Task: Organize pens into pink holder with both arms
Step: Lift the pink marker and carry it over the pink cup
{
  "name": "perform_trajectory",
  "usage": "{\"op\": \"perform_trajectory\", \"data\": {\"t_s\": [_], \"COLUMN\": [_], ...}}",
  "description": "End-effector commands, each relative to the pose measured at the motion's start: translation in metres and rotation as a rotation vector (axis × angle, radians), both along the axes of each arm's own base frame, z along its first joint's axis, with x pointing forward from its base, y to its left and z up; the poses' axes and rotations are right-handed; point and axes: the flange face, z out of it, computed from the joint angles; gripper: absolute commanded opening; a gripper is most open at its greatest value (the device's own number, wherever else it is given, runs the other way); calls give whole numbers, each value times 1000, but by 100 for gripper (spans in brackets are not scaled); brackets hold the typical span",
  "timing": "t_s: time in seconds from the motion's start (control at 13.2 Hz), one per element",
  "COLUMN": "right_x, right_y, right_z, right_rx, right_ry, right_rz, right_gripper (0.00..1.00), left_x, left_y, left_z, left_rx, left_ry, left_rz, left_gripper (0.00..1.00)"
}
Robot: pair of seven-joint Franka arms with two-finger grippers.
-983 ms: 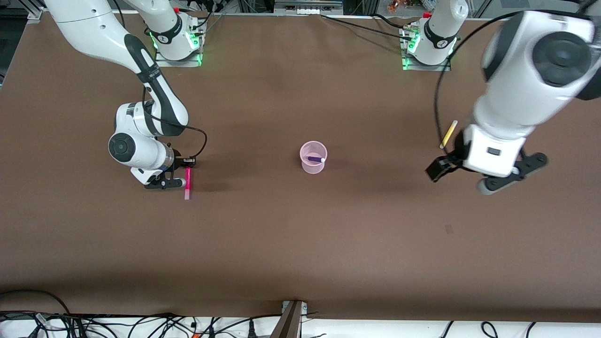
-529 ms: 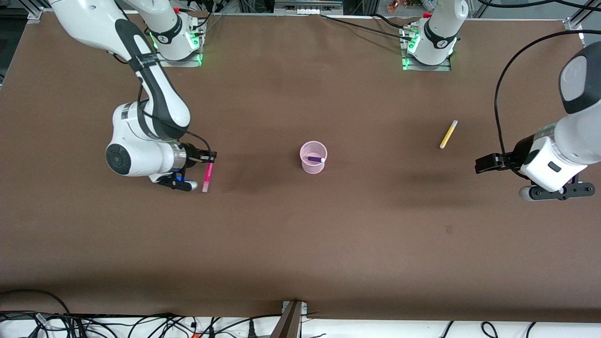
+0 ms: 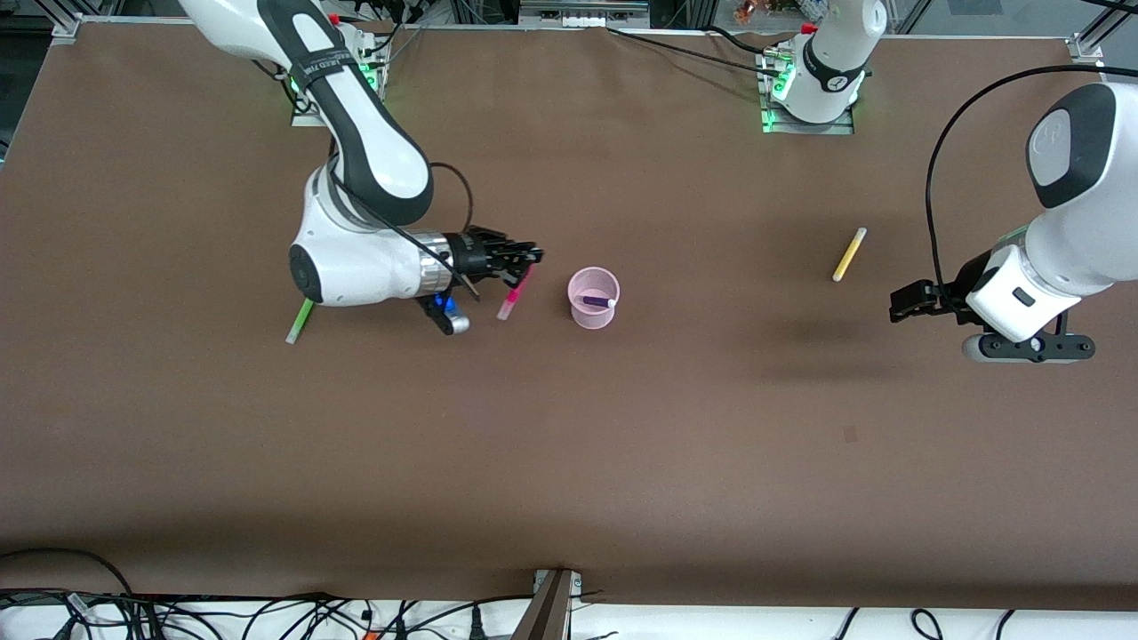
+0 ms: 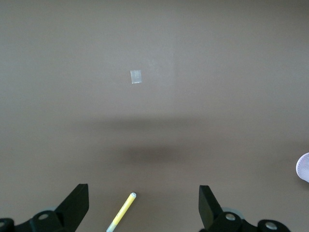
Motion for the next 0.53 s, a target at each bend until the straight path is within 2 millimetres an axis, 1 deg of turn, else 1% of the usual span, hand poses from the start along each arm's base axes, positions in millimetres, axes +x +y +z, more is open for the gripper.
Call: {"op": "perform_trajectory", "data": {"t_s": [0.0,0.08,0.15,0.23,0.3,0.45], "right_x": [-11,-18,-23,-30,-31,-38], "right_y": [40,54,67,78,81,89], "right_z": [3,-2,-9,-15,-22,-30], "right_rx": [46,74,101,107,103,109], "right_ry": [89,124,152,159,160,184], "right_rz": [-151,-200,-253,-284,-311,-321], "right_gripper": [1,1,2,2,2,2], "left_x": [-4,-3,0,3,3,4], "left_y": [9,11,12,11,12,12], "left_z": [12,16,12,14,10,10], "left_rx": [-25,-23,-25,-26,-28,-28], "left_ry": [-34,-41,-39,-45,-38,-36], "left_rz": [-64,-84,-84,-84,-82,-82], "left_gripper": [100,100,100,100,100,100]}}
